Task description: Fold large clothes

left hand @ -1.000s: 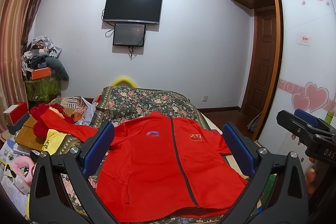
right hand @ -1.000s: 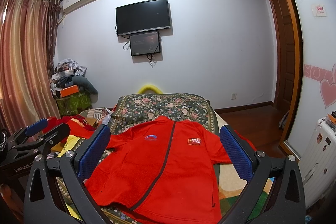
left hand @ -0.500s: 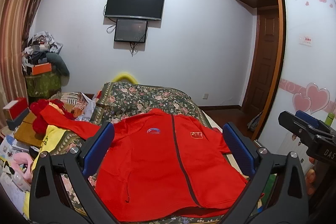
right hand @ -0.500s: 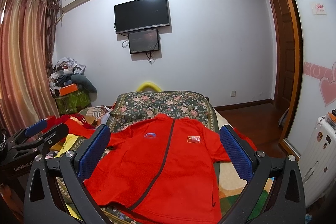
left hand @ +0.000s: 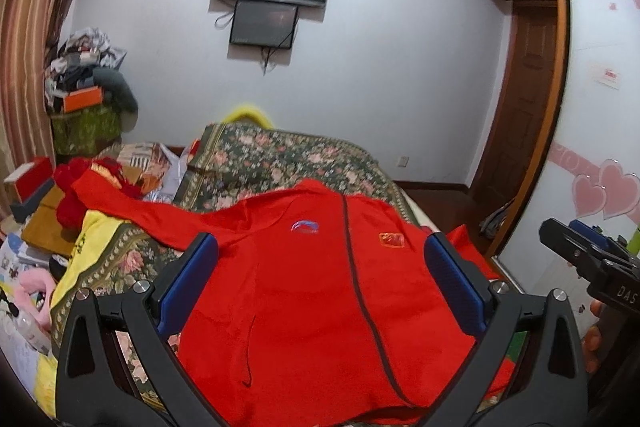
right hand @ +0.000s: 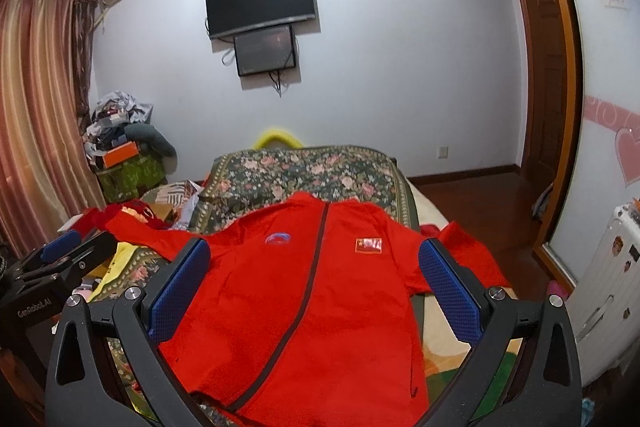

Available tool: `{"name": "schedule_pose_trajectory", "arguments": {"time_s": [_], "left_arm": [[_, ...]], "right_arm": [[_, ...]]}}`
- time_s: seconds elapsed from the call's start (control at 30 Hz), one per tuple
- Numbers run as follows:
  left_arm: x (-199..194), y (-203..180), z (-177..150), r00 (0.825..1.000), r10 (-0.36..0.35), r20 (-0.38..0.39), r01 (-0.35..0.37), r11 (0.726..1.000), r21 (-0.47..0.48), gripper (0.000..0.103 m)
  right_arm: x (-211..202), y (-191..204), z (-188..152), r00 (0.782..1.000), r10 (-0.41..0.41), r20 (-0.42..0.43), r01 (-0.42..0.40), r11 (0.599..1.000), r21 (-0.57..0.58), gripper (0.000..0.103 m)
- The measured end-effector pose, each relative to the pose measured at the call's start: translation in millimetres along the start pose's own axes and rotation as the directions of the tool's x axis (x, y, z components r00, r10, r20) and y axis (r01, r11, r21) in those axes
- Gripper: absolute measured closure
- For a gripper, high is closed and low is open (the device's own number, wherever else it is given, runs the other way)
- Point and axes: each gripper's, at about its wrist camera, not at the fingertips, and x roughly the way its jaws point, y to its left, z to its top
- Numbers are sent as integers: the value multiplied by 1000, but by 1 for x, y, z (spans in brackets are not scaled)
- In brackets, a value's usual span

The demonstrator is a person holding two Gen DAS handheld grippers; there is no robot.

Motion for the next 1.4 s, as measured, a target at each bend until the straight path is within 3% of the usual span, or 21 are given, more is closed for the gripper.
{"name": "schedule_pose_trajectory", "arguments": {"time_s": [0.27, 0.43, 0.53, 0.7, 0.8, 0.9, 0.97, 1.1, 1.23, 1.4], "left_arm": [[63, 47, 2, 995, 60, -83, -64, 997, -50, 0], [99, 91, 14, 988, 110, -106, -119, 990, -81, 0], [121, 125, 23, 977, 181, -111, -191, 978, -80, 0], [157, 186, 33, 964, 220, -152, -237, 965, -112, 0], [185, 227, 33, 946, 259, -196, -286, 950, -123, 0], [217, 272, 32, 926, 239, -291, -293, 943, -157, 0], [237, 308, 29, 915, 203, -348, -294, 926, -235, 0], [274, 371, 18, 891, 160, -424, -335, 864, -377, 0], [304, 413, 8, 860, 169, -482, -394, 821, -414, 4], [335, 452, -3, 844, 106, -526, -398, 781, -481, 16]], "right_arm": [[52, -8, -7, 992, -18, -128, 21, 1000, 21, 0], [86, -15, -6, 978, -104, -178, 105, 994, -7, 0], [104, -19, 0, 969, -161, -186, 155, 987, -47, 0], [136, -33, 16, 959, -185, -215, 181, 983, -39, 0], [160, -38, 23, 952, -145, -268, 146, 989, -18, 0], [189, -41, 23, 938, -112, -329, 106, 994, -37, 0], [206, -40, 20, 922, -129, -364, 108, 991, -78, 0], [233, -34, 7, 897, -133, -422, 90, 989, -120, 0], [257, -28, -3, 874, -117, -472, 63, 990, -129, 0], [275, -27, -9, 857, -61, -512, 26, 997, -75, 0]]}}
